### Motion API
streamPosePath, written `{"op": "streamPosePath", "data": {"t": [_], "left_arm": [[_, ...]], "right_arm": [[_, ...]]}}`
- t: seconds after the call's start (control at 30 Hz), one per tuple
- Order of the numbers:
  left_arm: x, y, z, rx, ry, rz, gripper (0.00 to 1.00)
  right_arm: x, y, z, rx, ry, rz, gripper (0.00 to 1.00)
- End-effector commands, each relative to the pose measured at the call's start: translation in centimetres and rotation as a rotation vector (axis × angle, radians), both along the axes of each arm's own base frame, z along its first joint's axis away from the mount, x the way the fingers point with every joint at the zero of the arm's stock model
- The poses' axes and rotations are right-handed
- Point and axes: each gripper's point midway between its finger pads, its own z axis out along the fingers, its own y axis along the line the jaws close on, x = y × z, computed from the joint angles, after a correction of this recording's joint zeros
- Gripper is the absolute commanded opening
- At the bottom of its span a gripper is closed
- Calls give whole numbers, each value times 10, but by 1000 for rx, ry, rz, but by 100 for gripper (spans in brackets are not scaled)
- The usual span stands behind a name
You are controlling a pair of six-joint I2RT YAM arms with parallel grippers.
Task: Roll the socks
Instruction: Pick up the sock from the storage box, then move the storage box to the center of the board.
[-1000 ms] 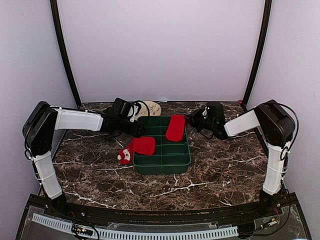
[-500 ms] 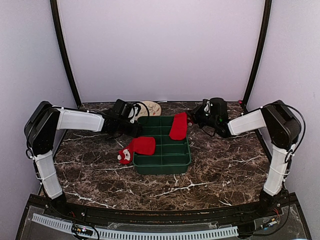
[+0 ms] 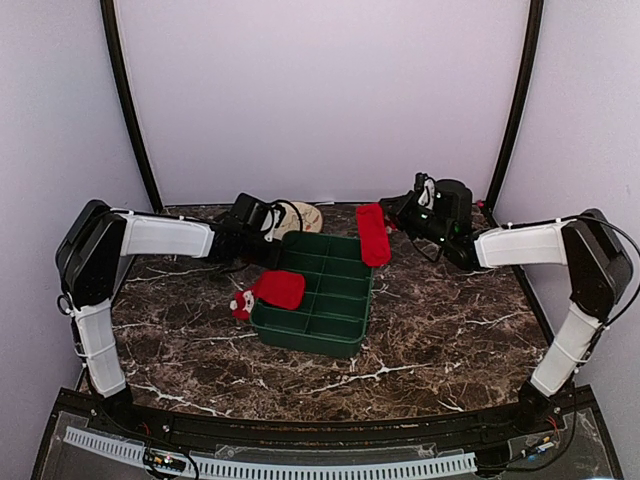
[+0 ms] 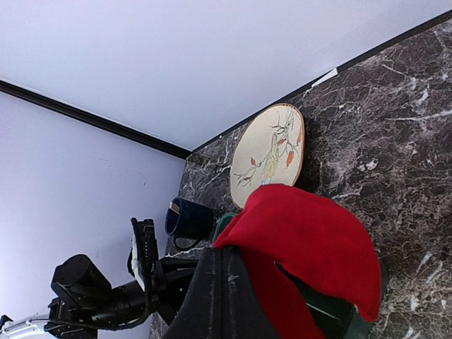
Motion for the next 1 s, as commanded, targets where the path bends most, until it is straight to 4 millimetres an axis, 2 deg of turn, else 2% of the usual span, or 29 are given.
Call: {"op": "streamPosePath", "data": {"t": [0.0, 0.23, 0.3, 0.5, 0.7, 0.87, 0.9, 0.97], "left_arm": [[7, -9, 13, 3, -17, -53, 16], [24, -31, 25, -9, -40, -124, 14], [28, -38, 28, -21, -44, -147, 14], [50, -62, 39, -57, -75, -193, 13], [75, -87, 37, -96, -91, -221, 10], [90, -101, 40, -112, -90, -227, 9], [92, -101, 45, -114, -98, -219, 12], [94, -98, 61, -117, -120, -195, 28]], "right_arm": [[-7, -9, 11, -58, -54, -34, 0], [-14, -18, 17, -99, -81, -73, 0], [-20, -23, 32, -103, -111, -90, 0], [-32, -40, 42, -149, -143, -145, 0], [-43, -56, 46, -178, -151, -181, 0], [-56, -52, 51, -200, -169, -143, 0], [-59, -47, 53, -212, -176, -129, 0], [-66, -42, 56, -234, -190, -113, 0]]}}
